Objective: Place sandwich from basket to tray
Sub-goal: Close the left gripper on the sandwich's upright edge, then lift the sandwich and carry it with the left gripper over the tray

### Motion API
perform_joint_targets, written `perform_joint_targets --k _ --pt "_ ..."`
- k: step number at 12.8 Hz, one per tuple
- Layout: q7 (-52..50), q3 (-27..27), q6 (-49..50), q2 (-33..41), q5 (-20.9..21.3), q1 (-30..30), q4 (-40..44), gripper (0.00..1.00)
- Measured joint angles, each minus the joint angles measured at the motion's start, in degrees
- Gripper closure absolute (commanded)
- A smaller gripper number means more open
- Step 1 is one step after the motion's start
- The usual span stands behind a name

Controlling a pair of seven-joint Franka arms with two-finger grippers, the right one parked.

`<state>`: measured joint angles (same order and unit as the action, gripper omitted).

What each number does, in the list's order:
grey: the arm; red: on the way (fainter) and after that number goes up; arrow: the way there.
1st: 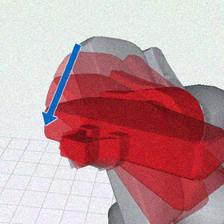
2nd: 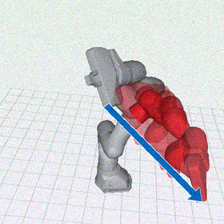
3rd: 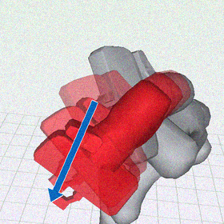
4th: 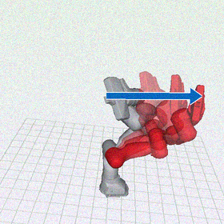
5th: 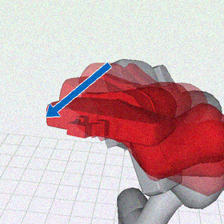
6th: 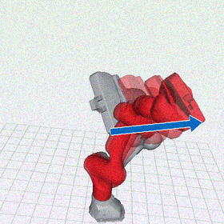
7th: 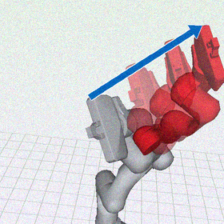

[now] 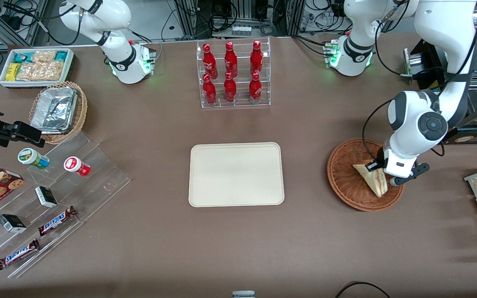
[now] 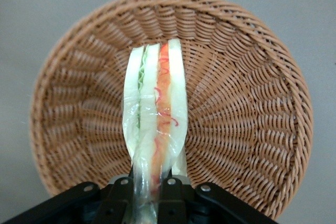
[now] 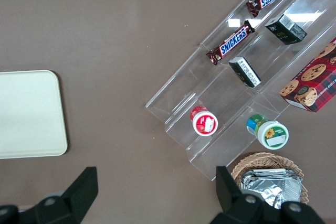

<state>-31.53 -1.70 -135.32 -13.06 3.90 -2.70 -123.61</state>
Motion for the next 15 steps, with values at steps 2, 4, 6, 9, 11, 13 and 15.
perform_joint_targets --k 2,4,6,9,11,13,15 --pt "0.6 -0.4 3.4 1.4 1.9 0.0 1.3 1.00" --pt "2.7 -2.0 6.8 2.9 2.3 -0.1 2.9 1.00" --pt "3.6 -5.1 11.1 4.0 2.3 -0.1 5.3 1.00" --pt "3.6 -12.0 15.6 4.3 2.3 -0.4 9.3 1.00" --pt "3.5 -16.7 15.8 3.4 2.3 -0.6 10.8 1.00" --pt "3.5 -20.7 15.8 0.8 2.4 -0.8 12.9 1.00" --pt "3.4 -23.8 15.8 -2.9 2.9 -0.8 15.9 1.00"
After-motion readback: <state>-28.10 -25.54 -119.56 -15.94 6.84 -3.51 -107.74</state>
